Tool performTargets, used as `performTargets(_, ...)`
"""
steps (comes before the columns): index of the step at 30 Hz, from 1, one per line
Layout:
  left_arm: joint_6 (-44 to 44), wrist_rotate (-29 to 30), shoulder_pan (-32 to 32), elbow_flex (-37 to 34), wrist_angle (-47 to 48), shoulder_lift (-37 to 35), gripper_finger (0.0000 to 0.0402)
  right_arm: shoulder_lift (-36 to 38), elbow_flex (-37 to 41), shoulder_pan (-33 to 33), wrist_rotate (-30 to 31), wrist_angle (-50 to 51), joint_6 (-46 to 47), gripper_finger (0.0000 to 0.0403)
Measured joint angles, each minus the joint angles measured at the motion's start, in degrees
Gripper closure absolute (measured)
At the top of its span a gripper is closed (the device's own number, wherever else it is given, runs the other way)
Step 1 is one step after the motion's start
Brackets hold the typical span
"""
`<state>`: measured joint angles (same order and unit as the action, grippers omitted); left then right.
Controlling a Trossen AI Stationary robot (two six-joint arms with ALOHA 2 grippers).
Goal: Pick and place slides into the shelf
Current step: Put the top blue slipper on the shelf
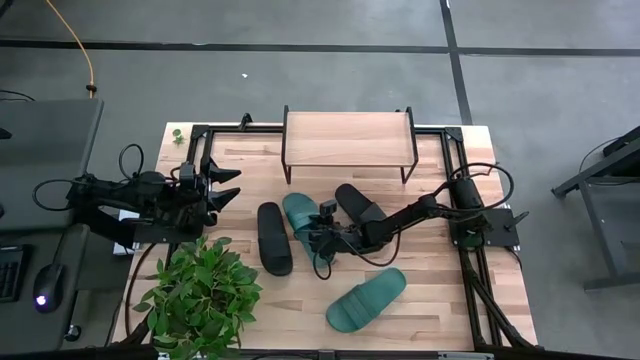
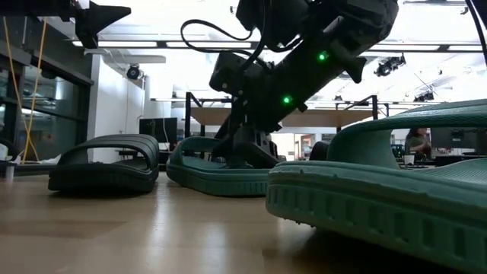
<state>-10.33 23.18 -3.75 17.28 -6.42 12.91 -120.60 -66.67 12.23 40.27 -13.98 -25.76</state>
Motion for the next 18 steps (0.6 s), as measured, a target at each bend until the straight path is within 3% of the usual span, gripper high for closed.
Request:
performTargets(6,0.0,0.0,0.0,0.0,0.0,0.0,0.0151,0.0,0.0,-0.1,0.9,1.0,2.7,0.0277)
performTargets(14,0.0,0.0,0.0,0.0,0.0,0.0,0.0151,0.0,0.0,-0.1,1.2,1.3,4.3,0.039)
performTargets(18,0.0,0.0,0.0,0.0,0.0,0.0,0.0151,0.0,0.0,-0.1,1.3,1.3,4.7,0.0389)
